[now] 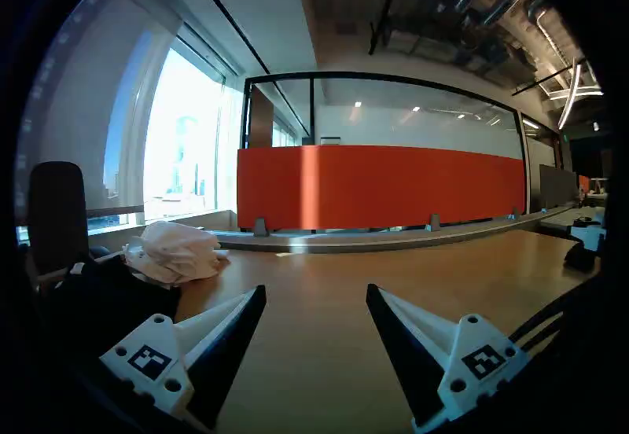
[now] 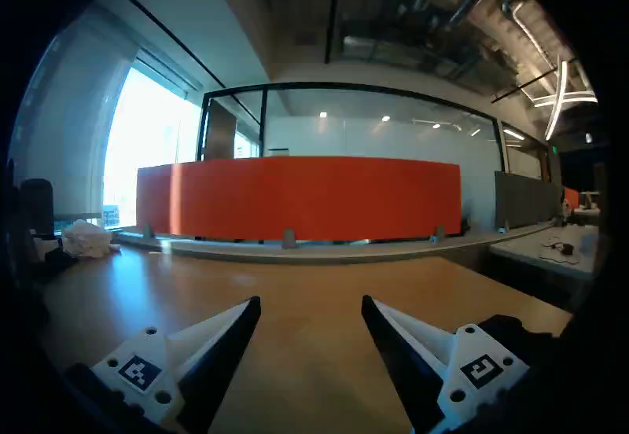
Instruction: Fold towel
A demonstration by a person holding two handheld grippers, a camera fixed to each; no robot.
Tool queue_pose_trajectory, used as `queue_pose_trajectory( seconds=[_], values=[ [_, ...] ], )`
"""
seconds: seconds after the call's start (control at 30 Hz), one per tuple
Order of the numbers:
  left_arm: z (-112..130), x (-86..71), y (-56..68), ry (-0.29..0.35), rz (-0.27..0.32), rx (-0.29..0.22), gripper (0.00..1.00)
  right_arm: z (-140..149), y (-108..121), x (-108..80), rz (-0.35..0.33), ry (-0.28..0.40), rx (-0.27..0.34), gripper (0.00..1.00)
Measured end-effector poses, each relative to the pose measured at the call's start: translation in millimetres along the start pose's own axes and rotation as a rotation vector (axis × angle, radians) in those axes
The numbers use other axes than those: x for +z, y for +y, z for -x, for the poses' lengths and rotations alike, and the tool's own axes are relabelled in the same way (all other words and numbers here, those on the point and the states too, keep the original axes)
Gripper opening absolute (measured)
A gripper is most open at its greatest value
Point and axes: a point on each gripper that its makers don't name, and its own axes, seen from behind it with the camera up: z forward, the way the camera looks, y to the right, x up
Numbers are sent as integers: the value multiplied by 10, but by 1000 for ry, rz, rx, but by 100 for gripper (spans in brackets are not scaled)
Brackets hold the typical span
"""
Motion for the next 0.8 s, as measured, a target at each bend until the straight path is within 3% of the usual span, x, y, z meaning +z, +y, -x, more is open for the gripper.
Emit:
queue_pose_trajectory(
  seconds=[0.8],
  values=[
    [0,0,1,0,0,0,94,13,-10,-3,-4,0,0,99]
  ],
)
